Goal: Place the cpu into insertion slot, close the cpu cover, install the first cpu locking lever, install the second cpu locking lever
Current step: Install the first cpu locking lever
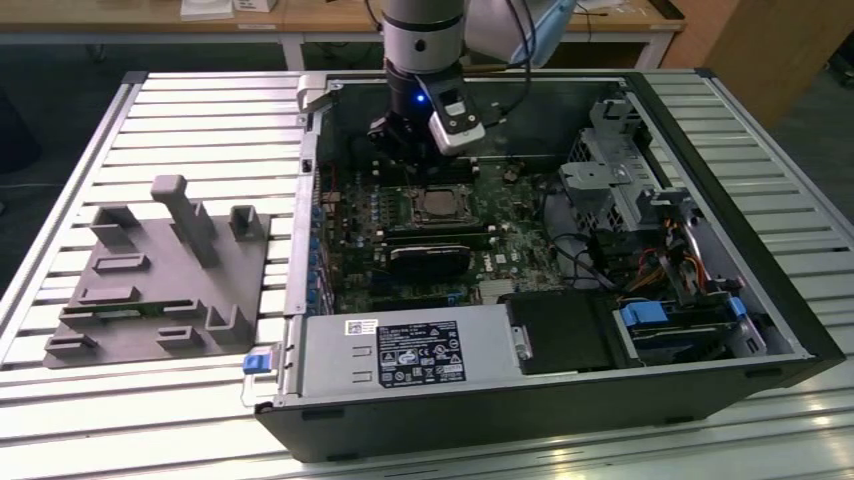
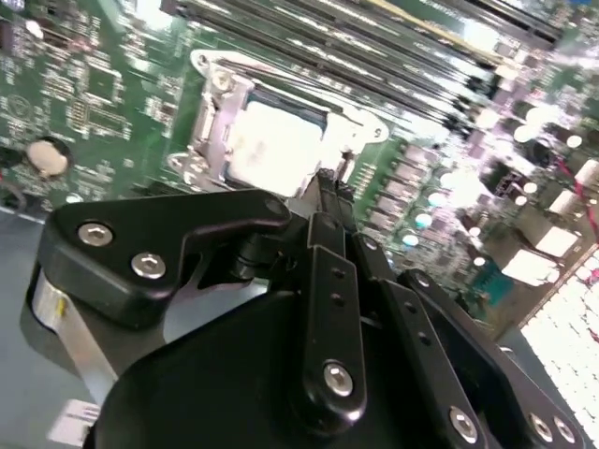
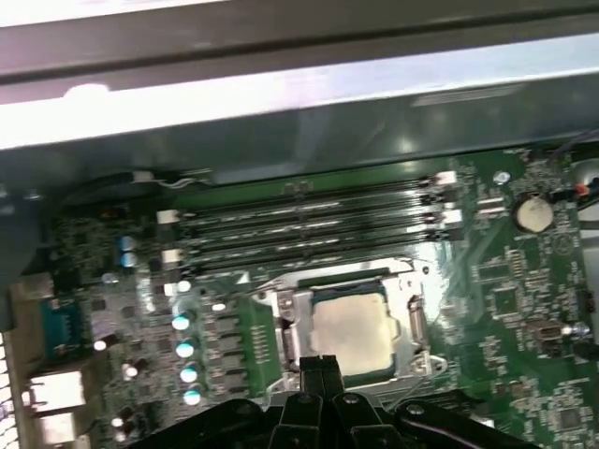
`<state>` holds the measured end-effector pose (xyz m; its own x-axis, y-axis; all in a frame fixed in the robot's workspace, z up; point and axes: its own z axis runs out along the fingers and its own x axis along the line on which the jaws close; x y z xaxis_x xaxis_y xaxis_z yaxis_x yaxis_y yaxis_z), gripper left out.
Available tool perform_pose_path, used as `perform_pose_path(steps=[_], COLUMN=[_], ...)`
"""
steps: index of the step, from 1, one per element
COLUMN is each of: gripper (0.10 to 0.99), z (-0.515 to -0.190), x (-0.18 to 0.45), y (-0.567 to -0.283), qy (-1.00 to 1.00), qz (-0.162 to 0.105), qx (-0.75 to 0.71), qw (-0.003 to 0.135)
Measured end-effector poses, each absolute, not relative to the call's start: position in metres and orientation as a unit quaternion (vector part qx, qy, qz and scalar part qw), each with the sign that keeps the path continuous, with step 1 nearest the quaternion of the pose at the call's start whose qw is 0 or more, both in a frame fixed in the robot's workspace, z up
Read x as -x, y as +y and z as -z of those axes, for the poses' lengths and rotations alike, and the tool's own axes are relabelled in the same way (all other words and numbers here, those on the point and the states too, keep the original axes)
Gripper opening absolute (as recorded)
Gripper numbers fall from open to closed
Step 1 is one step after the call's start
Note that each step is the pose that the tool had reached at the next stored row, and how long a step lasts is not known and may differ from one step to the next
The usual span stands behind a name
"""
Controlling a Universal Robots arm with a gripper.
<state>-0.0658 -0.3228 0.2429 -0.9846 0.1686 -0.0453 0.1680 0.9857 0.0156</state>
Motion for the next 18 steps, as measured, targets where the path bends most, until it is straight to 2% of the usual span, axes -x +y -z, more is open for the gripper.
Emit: perform_pose_path(steps=[12, 18], gripper=[0.106, 0.106], z=[-0.243, -0.243], x=[0.094, 0.097], y=[-0.323, -0.323], qy=[0.996, 0.995], qz=[-0.009, -0.046], qx=[-0.084, -0.084], qw=[0.023, 0.020])
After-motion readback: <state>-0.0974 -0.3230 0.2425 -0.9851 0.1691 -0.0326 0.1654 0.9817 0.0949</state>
